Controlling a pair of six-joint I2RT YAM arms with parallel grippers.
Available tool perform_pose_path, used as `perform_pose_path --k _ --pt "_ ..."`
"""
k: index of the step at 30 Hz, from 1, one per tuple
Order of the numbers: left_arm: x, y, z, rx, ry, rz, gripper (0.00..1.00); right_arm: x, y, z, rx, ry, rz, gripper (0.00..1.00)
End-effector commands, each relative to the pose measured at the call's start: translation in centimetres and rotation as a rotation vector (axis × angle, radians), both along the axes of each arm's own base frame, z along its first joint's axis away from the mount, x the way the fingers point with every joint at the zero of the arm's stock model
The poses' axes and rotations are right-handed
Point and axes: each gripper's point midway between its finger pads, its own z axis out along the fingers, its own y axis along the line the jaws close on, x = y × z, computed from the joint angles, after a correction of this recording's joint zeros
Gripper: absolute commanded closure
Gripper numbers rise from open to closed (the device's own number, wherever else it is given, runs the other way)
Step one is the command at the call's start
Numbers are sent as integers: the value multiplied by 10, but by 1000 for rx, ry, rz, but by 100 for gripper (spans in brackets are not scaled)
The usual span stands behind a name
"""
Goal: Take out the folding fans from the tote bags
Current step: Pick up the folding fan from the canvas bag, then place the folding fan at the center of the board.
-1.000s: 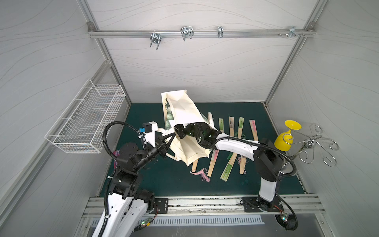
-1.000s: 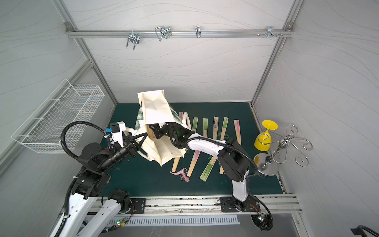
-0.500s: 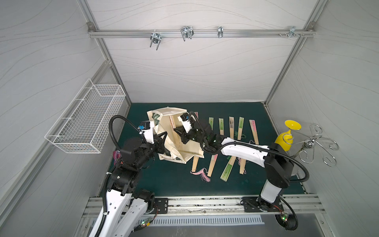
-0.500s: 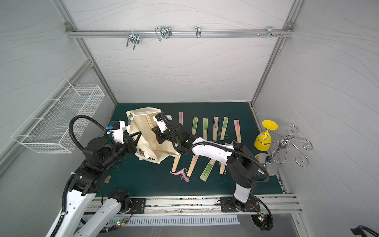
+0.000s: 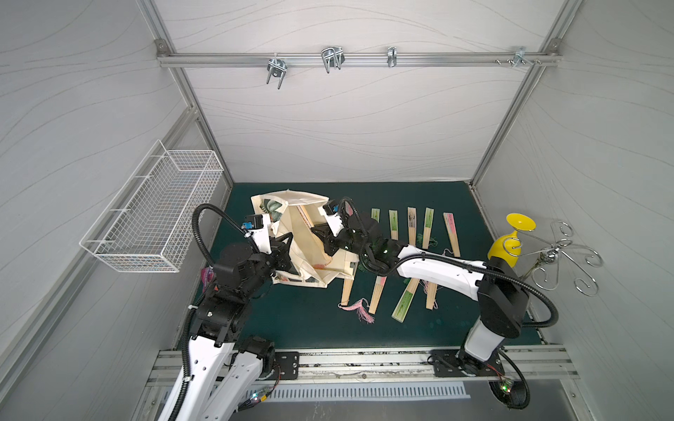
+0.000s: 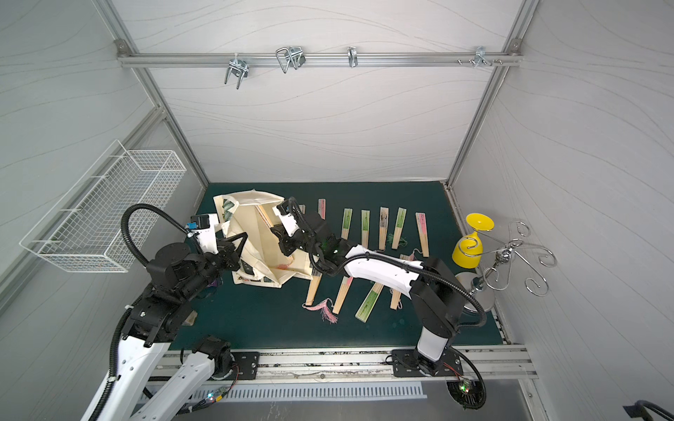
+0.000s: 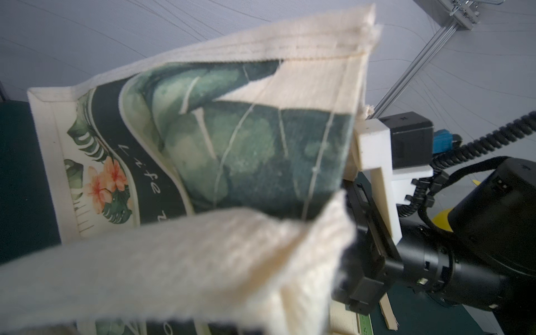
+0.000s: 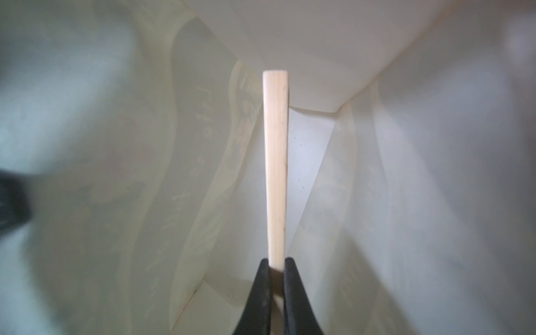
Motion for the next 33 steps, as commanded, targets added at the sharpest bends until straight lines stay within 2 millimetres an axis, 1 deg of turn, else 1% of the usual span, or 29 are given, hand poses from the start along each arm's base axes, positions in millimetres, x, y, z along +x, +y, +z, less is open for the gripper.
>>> perform_pose_path --k 1,6,9,15,20,24,28,31,33 --pt "0 9 42 -39 -112 55 100 -10 -3 28 33 -43 21 100" --pt "4 17 36 -52 -69 111 100 -15 -10 41 50 -55 27 100" --pt "8 19 32 -63 -45 132 100 -19 -16 56 75 -67 27 100" --pt "21 22 26 -86 4 174 100 -25 -27 80 115 -70 32 100" --pt "39 22 20 -123 53 196 100 -26 -37 91 134 -53 33 100" --pt "55 19 29 -204 40 174 100 -24 -40 81 117 -23 28 100" --pt "69 14 41 -244 17 139 100 -23 -37 64 95 37 44 100" --pt "73 10 48 -253 7 121 100 -23 -32 53 74 76 57 100" --pt "74 9 49 -259 8 117 100 -22 -29 50 67 93 64 100"
